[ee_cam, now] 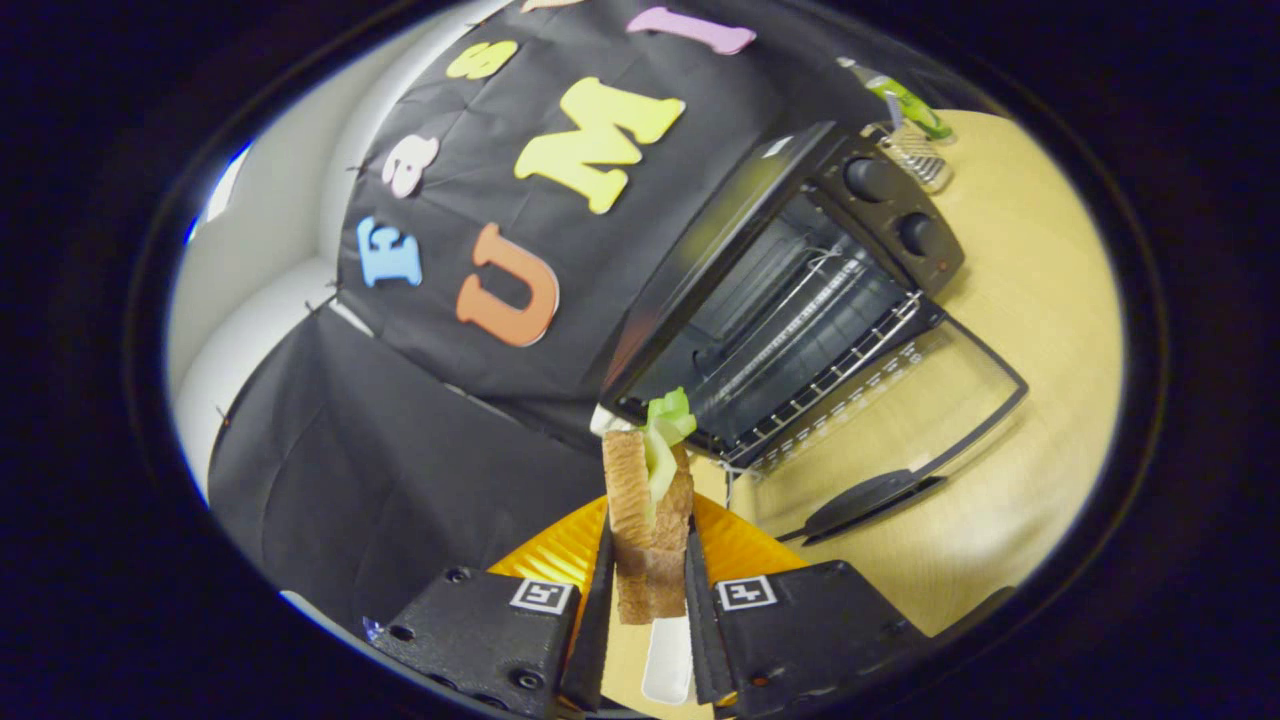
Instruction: Open the toaster oven, put the food inside, and close the toaster oven door.
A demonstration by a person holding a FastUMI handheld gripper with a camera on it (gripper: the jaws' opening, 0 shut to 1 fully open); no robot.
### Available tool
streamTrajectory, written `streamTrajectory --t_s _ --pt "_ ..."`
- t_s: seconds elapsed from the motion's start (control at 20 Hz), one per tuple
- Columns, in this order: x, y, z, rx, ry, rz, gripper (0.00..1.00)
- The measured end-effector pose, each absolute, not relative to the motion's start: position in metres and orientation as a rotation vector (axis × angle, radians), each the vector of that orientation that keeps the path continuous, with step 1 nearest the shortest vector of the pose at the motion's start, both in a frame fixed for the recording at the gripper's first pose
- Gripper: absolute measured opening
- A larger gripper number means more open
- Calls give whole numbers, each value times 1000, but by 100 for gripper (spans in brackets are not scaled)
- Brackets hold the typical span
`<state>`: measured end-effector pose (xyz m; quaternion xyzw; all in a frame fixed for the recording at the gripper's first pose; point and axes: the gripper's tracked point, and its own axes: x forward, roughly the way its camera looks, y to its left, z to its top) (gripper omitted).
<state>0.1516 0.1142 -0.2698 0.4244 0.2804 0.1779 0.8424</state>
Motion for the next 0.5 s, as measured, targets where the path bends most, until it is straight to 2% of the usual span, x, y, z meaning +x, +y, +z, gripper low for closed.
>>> streamTrajectory --t_s 0.25,0.4,0.5 --pt "194 75 -308 1075 600 141 39" --pt "218 80 -290 1139 532 178 39" --pt "243 71 -293 1154 491 134 39"
